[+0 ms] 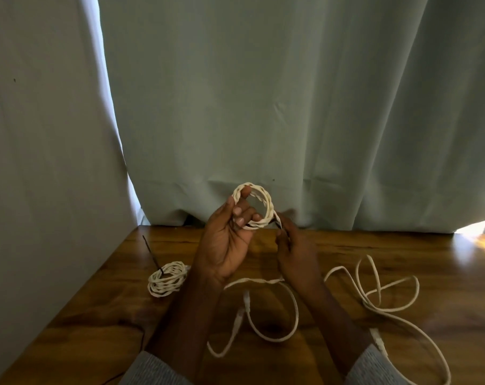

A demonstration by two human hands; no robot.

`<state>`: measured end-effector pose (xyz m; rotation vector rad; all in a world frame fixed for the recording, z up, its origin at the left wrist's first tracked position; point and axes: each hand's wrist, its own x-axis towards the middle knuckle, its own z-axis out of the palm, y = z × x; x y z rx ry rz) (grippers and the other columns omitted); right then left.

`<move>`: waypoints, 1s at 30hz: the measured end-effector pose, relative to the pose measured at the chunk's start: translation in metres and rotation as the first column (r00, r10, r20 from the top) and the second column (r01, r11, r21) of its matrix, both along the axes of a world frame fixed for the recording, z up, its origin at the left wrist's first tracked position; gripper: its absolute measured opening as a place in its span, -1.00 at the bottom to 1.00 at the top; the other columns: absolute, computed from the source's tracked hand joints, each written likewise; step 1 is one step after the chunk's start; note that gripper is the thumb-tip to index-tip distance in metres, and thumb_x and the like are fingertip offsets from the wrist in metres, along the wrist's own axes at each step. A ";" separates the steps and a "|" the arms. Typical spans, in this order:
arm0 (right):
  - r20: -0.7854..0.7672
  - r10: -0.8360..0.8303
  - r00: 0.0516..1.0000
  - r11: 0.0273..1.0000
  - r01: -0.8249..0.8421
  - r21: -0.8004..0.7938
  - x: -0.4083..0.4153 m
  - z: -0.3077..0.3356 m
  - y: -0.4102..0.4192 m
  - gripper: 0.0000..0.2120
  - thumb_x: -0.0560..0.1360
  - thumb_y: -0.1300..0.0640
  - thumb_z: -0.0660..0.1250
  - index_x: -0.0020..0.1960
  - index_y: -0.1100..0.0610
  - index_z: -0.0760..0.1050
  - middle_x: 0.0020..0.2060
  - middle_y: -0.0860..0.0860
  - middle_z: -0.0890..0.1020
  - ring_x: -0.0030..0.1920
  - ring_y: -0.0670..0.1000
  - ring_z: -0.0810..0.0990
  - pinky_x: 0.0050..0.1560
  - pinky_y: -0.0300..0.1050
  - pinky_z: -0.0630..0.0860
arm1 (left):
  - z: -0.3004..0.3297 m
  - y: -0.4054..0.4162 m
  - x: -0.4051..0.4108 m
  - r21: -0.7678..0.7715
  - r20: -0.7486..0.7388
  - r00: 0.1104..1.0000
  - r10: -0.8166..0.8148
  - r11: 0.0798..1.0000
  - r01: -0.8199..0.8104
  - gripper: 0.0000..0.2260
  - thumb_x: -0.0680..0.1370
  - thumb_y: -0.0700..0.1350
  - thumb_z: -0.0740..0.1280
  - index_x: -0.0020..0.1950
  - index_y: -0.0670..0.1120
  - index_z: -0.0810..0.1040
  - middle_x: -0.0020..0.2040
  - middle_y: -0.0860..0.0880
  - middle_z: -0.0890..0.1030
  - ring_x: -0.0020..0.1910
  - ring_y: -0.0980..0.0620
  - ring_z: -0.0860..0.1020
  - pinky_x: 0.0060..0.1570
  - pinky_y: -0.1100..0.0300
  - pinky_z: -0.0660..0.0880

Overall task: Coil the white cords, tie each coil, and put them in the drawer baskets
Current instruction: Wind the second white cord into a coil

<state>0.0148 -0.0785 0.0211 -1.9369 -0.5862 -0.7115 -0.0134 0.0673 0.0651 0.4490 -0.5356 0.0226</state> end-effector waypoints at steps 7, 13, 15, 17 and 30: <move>-0.050 -0.066 0.997 0.997 0.065 -0.030 -0.003 0.017 -0.023 -0.59 0.65 0.07 0.27 0.50 -0.04 0.37 0.06 -0.14 0.56 -0.02 -0.26 0.51 -0.12 -0.49 0.35 | -0.002 0.018 0.000 -0.028 0.009 0.993 0.115 0.993 -0.115 -0.67 0.66 -0.13 0.10 0.29 -0.33 0.42 -0.32 0.00 0.44 -0.36 0.14 0.42 -0.07 0.17 0.55; -0.310 0.069 0.948 0.912 -0.186 -0.366 -0.018 0.017 -0.018 -0.63 0.63 0.20 0.28 0.42 0.04 0.44 -0.20 -0.25 0.49 -0.25 -0.26 0.50 -0.27 -0.47 0.39 | -0.011 0.017 0.007 -0.003 -0.003 0.967 0.255 0.967 -0.255 -0.67 0.62 -0.14 0.17 0.30 -0.32 0.43 -0.29 -0.02 0.45 -0.36 0.13 0.43 -0.01 0.15 0.57; -0.433 0.119 0.893 0.849 -0.318 -0.422 -0.026 0.019 -0.016 -0.54 0.62 0.22 0.29 0.46 -0.06 0.34 -0.19 -0.20 0.52 -0.27 -0.22 0.53 -0.29 -0.39 0.43 | -0.015 0.013 0.009 0.036 -0.010 0.950 0.312 0.950 -0.311 -0.70 0.62 -0.16 0.18 0.26 -0.31 0.46 -0.28 -0.03 0.46 -0.36 0.12 0.44 -0.02 0.12 0.57; -0.523 0.175 0.834 0.804 -0.427 -0.413 -0.032 0.021 -0.015 -0.56 0.57 0.29 0.33 0.34 -0.10 0.38 -0.18 -0.16 0.57 -0.28 -0.23 0.59 -0.31 -0.36 0.50 | -0.019 0.008 0.012 0.114 -0.011 0.924 0.382 0.918 -0.379 -0.75 0.64 -0.19 0.17 0.21 -0.29 0.50 -0.29 -0.03 0.46 -0.37 0.11 0.43 -0.04 0.10 0.58; -0.767 0.281 0.577 0.658 -0.698 -0.284 -0.042 0.037 -0.036 -0.47 0.59 0.30 0.29 0.51 0.09 0.24 -0.25 0.06 0.71 -0.48 -0.08 0.58 -0.48 -0.24 0.48 | -0.044 -0.017 0.006 0.735 0.431 0.690 0.582 0.217 -0.642 -0.86 0.68 -0.21 0.13 0.07 -0.18 0.47 -0.25 -0.13 0.53 -0.24 -0.01 0.53 -0.16 0.14 0.53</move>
